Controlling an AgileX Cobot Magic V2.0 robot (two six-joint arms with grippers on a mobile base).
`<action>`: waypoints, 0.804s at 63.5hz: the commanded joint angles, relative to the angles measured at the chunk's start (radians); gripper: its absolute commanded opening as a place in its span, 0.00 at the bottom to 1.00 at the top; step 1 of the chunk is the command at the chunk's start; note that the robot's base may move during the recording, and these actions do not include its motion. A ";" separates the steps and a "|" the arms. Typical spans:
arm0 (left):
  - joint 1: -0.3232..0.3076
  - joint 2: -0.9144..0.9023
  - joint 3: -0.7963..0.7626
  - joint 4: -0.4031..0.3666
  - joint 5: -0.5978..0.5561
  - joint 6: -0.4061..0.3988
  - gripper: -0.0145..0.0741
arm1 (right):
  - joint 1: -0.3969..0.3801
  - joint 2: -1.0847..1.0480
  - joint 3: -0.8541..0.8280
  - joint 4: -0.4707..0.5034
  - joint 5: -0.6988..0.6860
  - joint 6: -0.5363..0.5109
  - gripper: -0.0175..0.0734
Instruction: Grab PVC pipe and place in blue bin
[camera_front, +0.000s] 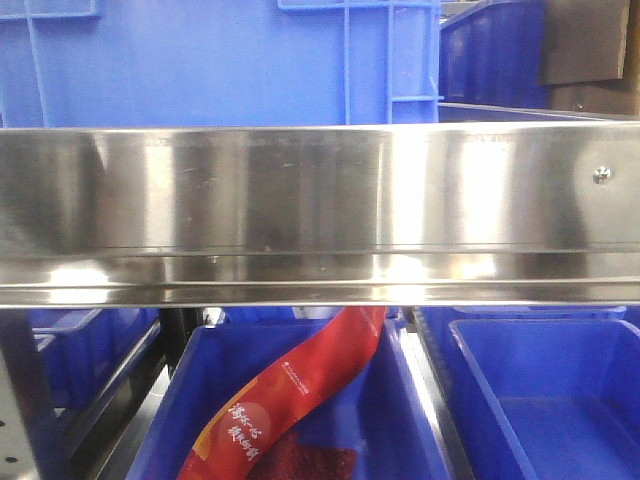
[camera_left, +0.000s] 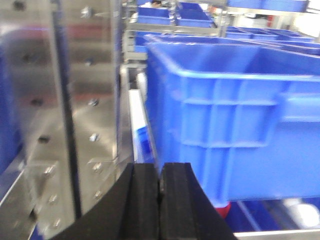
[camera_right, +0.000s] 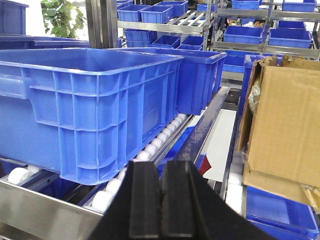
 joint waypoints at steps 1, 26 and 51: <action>0.031 -0.036 0.042 -0.012 -0.044 -0.006 0.04 | -0.007 -0.005 0.003 -0.006 -0.013 0.000 0.01; 0.057 -0.276 0.302 -0.033 -0.382 -0.004 0.04 | -0.007 -0.005 0.003 -0.006 -0.013 0.000 0.01; 0.057 -0.295 0.361 -0.068 -0.427 -0.004 0.04 | -0.007 -0.005 0.003 -0.006 -0.013 0.000 0.01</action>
